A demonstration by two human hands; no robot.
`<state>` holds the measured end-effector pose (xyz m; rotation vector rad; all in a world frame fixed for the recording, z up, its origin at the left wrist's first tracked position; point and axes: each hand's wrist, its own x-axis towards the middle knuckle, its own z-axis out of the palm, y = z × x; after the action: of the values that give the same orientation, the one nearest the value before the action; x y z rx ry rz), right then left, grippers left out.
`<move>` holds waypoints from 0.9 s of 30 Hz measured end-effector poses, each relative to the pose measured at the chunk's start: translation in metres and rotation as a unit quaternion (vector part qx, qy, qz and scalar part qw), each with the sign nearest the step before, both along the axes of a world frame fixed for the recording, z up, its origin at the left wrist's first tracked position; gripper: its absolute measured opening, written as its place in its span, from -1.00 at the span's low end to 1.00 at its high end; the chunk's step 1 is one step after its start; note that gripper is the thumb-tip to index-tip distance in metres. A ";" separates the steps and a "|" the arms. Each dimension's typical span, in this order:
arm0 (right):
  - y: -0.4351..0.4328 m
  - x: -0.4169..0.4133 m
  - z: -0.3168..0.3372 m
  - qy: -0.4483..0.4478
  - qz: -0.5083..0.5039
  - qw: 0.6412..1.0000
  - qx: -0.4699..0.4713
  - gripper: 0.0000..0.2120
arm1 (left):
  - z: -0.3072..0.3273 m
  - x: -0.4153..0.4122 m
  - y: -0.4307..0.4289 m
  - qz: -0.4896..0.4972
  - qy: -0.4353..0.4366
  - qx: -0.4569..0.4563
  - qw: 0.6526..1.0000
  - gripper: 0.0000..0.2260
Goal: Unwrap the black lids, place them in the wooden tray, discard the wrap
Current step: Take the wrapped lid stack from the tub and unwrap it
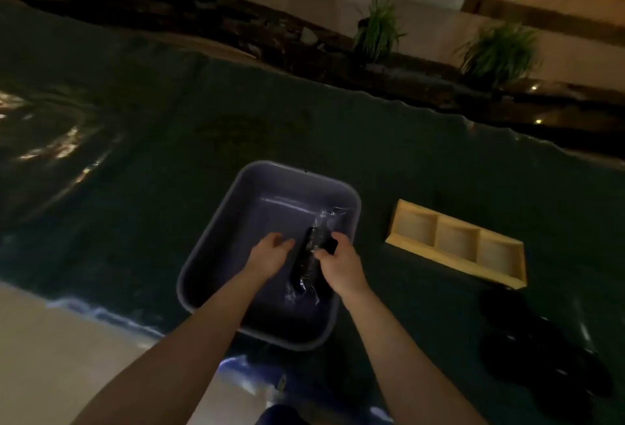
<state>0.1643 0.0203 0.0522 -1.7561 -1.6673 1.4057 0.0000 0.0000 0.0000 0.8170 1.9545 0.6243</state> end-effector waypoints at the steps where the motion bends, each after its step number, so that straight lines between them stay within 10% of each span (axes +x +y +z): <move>1: -0.002 -0.007 -0.005 0.014 -0.015 1.000 -0.003 -0.53 | -0.007 0.001 0.003 0.018 -0.027 -0.005 0.999 -0.49; 10: -0.006 -0.042 -0.035 0.037 -0.131 0.984 -0.118 -0.21 | -0.040 0.011 0.016 0.105 -0.308 -0.069 0.943 -0.52; 27: -0.021 -0.049 -0.059 -0.072 -0.053 0.994 -0.067 -0.14 | -0.048 0.002 0.023 0.121 -0.412 -0.073 0.900 -0.55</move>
<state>0.1157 -0.0009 -0.0063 -2.0326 -1.5547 1.4016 0.0023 0.0227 -0.0481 0.1432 1.2893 0.7939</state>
